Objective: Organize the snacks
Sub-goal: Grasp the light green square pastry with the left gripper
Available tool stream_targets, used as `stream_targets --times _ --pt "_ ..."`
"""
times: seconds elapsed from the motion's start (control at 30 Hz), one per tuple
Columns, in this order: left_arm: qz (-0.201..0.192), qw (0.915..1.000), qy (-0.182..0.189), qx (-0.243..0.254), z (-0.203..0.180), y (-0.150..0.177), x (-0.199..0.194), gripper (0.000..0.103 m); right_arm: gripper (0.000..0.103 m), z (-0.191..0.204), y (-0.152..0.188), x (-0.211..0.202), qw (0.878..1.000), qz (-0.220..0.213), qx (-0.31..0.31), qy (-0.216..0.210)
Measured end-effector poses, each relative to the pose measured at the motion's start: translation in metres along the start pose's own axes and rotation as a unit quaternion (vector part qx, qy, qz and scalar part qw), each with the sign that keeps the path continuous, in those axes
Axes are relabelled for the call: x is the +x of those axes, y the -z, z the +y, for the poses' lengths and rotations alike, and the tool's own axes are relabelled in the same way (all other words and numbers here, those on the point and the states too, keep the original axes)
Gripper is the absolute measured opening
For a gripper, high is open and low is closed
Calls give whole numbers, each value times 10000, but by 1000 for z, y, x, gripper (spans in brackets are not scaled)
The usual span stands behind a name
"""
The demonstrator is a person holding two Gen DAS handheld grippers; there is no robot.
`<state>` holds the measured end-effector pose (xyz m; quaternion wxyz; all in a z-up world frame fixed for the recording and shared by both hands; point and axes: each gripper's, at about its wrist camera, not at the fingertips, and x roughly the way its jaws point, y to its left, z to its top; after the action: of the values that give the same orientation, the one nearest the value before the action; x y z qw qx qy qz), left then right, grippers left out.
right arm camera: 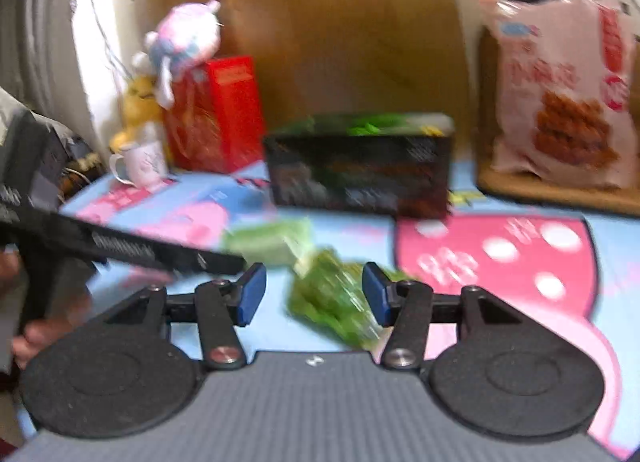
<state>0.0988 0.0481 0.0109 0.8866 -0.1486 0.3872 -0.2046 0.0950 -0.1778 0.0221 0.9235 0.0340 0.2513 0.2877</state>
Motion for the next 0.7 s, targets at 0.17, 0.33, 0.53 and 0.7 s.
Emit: stream_targets --times 0.17,0.33,0.53,0.7 --pt "39 9957 250 -889 24 -11 3 49 46 -13 -31 65 9970 457 542 -299" --pt "171 9915 418 -1220 39 -11 8 28 27 -11 -24 94 9900 853 1015 -490" --pt "211 9946 481 -899 35 8 -12 29 31 18 4 51 9935 742 564 -656" --pt "337 9938 691 -800 36 35 -43 28 32 37 34 11 9912 796 220 -1034"
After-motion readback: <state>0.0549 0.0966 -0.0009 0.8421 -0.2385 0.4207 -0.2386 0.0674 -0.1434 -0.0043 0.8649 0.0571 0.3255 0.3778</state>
